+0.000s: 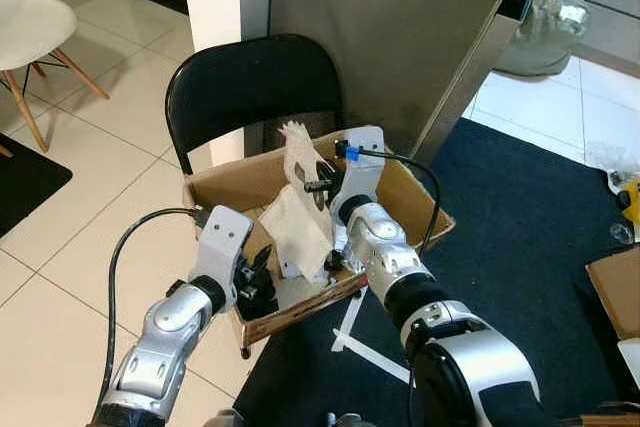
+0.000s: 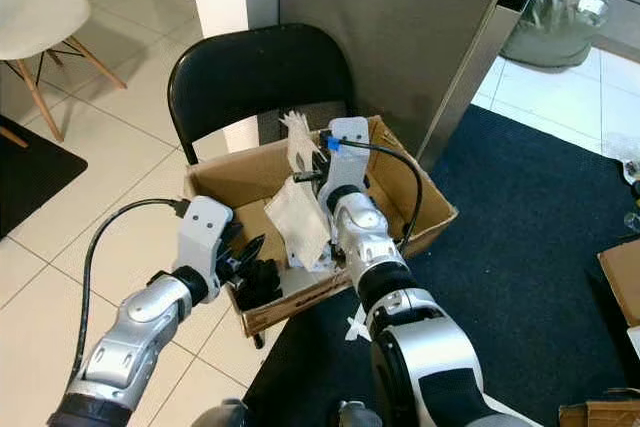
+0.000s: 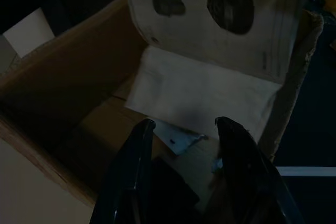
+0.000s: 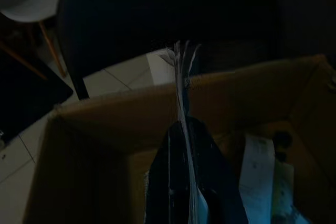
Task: Picking trash to rubbish bin
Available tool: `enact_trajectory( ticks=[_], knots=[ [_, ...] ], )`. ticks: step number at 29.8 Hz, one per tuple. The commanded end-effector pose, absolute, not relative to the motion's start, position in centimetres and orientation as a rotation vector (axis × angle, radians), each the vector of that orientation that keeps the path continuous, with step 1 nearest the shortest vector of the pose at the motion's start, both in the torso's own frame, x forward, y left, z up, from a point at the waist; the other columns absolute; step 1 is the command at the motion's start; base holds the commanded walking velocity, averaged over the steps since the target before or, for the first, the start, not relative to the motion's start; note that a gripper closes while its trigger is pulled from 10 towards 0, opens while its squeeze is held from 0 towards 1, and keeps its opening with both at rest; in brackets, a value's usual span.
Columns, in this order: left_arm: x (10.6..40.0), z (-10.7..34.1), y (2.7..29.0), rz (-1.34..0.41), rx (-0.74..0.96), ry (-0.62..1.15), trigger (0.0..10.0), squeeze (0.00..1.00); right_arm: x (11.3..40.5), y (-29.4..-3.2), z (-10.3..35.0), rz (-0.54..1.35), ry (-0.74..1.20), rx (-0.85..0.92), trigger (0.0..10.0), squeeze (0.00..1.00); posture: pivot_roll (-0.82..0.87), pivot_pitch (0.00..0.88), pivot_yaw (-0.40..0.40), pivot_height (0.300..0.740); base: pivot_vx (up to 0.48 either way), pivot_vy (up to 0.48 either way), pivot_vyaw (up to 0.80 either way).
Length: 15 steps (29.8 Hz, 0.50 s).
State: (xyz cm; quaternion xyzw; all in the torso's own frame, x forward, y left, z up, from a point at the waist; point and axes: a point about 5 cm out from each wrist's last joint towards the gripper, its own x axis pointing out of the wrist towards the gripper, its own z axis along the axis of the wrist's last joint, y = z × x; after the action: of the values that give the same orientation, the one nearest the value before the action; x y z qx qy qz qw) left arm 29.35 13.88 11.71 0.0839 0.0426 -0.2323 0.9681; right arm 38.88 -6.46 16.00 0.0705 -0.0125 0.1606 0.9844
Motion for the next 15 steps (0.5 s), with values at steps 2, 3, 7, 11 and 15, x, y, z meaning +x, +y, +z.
enact_trajectory(
  ticks=[2, 3, 7, 11, 15],
  knots=[
    [28.94, 11.30, 13.92, -0.482, 0.175, 0.115, 10.0, 0.00, 39.03, -6.81, 15.95, 0.301, -0.024, 0.124, 10.0, 0.00, 0.04, 0.259, -0.106, 0.740, 0.000, 0.000, 0.00],
    [28.94, 11.30, 13.92, -0.482, 0.175, 0.115, 10.0, 0.00, 39.03, -6.81, 15.95, 0.301, -0.024, 0.124, 10.0, 0.00, 0.04, 0.259, -0.106, 0.740, 0.000, 0.000, 0.00],
    [28.89, 11.32, 14.00, -0.479, 0.176, 0.116, 10.0, 0.00, 39.08, -7.01, 15.85, 0.282, -0.018, 0.107, 10.0, 0.00, 0.04, 0.257, -0.107, 0.740, 0.000, 0.000, 0.00],
    [28.89, 11.28, 14.21, -0.475, 0.188, 0.123, 10.0, 0.00, 39.20, -7.49, 15.74, 0.253, -0.009, 0.105, 10.0, 0.00, 0.04, 0.255, -0.107, 0.740, 0.000, 0.000, 0.00],
    [28.92, 11.43, 14.24, -0.472, 0.185, 0.120, 10.0, 0.00, 39.25, -7.65, 15.76, 0.246, -0.010, 0.110, 10.0, 1.00, 0.04, 0.254, -0.107, 0.740, 0.000, 0.000, 0.00]
  ],
)
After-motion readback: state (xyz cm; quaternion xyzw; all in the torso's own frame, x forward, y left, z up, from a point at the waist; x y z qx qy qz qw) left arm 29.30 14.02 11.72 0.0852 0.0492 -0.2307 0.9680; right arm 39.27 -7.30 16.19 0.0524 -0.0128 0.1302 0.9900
